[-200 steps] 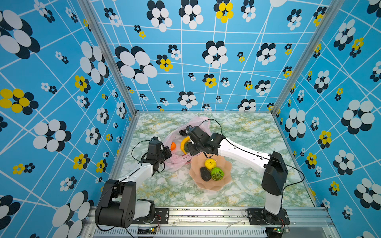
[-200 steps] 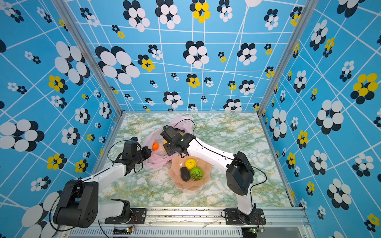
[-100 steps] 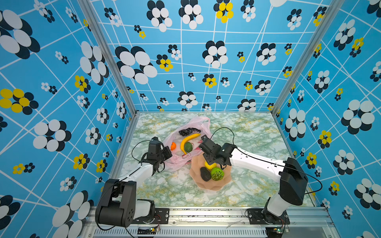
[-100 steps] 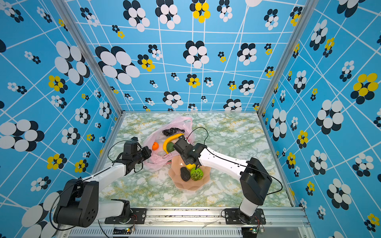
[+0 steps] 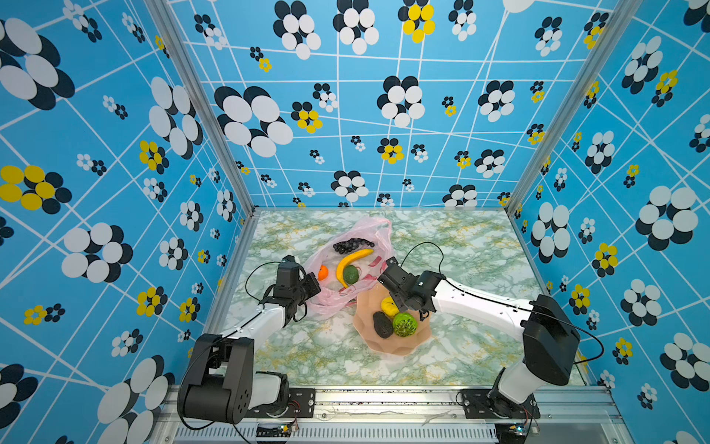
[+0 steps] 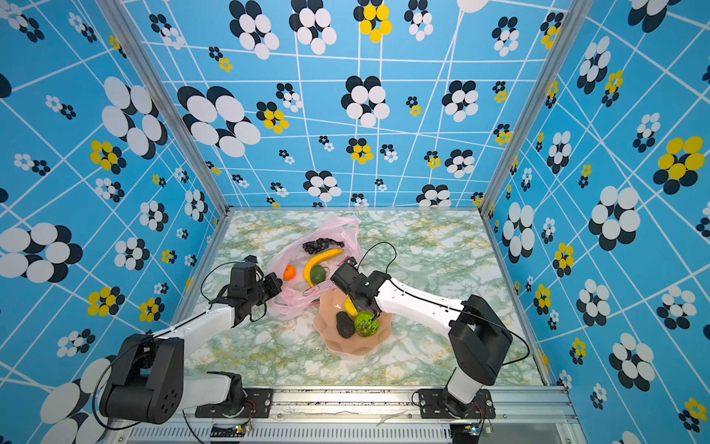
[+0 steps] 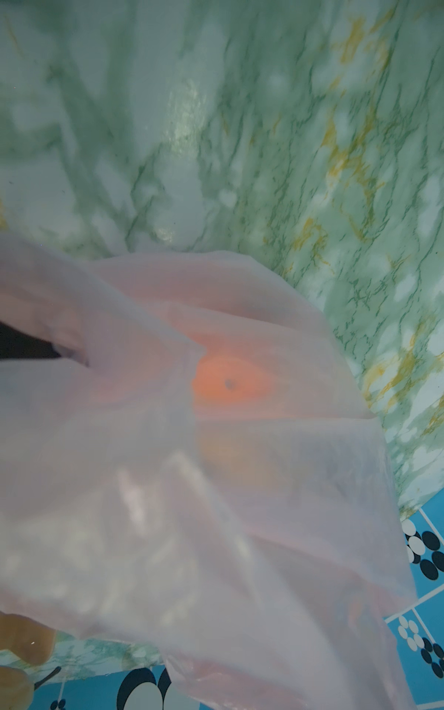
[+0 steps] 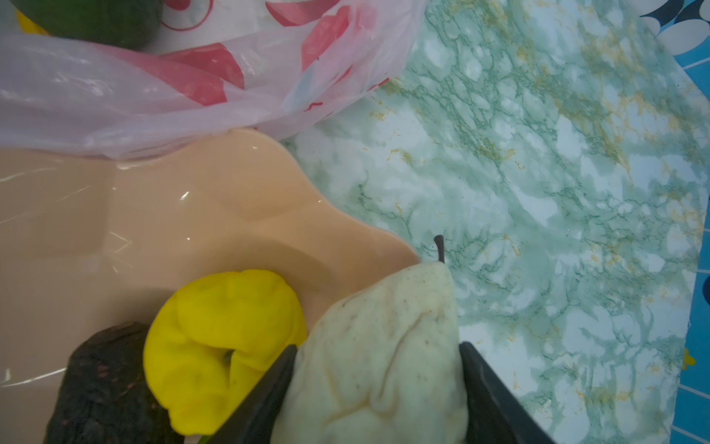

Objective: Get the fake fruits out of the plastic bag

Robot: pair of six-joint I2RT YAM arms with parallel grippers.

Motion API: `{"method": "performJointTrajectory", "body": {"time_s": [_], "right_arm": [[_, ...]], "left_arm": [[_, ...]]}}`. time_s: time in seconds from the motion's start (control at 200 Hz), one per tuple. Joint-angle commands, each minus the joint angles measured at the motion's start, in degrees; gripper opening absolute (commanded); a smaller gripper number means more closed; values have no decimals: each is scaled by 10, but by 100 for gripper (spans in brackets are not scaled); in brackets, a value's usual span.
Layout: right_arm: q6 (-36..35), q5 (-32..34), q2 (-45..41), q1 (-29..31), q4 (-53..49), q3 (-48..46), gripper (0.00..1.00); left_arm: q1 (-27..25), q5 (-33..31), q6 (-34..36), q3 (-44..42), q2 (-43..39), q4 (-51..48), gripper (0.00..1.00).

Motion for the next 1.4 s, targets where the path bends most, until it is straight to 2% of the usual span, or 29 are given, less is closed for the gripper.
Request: {"method": "performJointTrajectory", "body": {"time_s": [0.0, 0.85, 1.395], "right_arm": [[11, 18, -7, -2, -15, -13, 63], [41, 4, 17, 6, -11, -32, 66], [47, -3, 26, 19, -7, -27, 73]], "left_arm": [[3, 10, 3, 11, 6, 0, 0], [3, 4, 5, 9, 0, -3, 0], [3, 4, 4, 9, 4, 1, 0]]}}
